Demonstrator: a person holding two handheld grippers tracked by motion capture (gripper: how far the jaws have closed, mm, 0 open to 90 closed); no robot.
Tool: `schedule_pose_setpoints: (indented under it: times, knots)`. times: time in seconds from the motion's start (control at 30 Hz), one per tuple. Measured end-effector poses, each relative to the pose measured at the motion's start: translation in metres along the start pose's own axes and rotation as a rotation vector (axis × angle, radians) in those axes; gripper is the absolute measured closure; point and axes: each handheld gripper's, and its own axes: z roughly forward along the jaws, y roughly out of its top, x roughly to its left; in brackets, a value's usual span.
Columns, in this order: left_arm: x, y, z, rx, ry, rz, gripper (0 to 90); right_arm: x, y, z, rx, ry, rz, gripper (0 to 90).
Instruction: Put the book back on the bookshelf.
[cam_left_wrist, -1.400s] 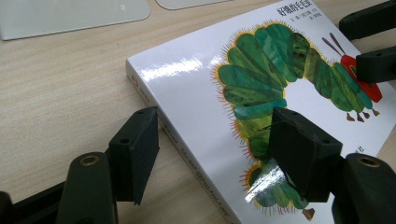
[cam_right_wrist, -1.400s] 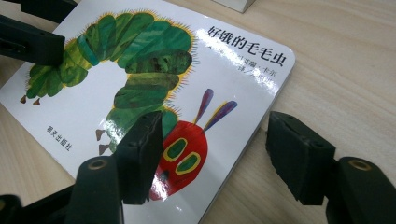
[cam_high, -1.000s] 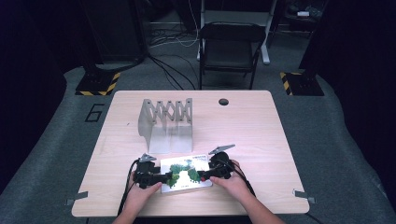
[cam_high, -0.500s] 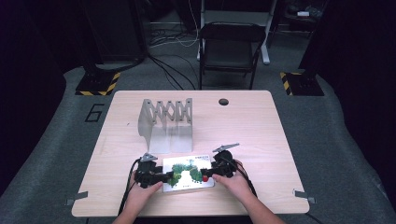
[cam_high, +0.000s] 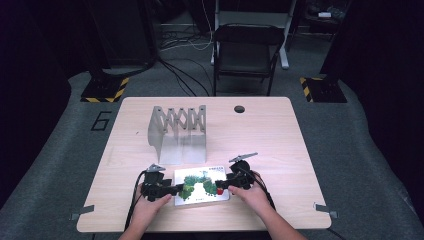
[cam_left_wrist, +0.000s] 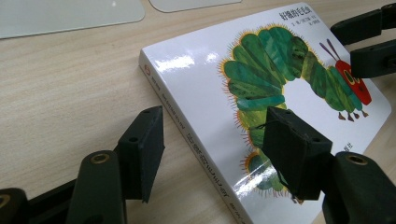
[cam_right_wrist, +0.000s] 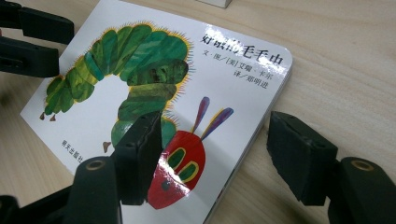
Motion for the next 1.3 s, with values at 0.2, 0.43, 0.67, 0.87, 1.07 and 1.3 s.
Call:
schedule_pose_setpoints:
  times: [0.2,0.43,0.67,0.87,1.07,1.3]
  knots:
    - [-0.004,-0.001,0.001,0.007,-0.01,0.008,38.4,0.001,0.0,0.0,0.008,0.019,0.002,35.3]
    - [-0.017,-0.003,-0.006,-0.005,0.029,0.029,31.8,0.002,0.002,-0.006,-0.028,0.06,0.015,35.7]
    - [-0.031,-0.006,-0.021,-0.017,0.016,0.054,31.7,0.002,0.002,-0.01,-0.023,0.058,0.048,35.8]
    - [-0.035,-0.021,-0.025,0.012,0.037,0.133,31.7,-0.003,0.004,-0.013,-0.035,0.051,0.092,35.8]
    - [-0.039,-0.037,-0.017,0.015,0.063,0.154,31.7,-0.005,0.006,-0.008,-0.049,0.044,0.119,35.0]
    - [-0.047,-0.043,-0.017,-0.012,0.088,0.194,30.0,-0.009,0.01,0.001,-0.05,0.058,0.153,34.9]
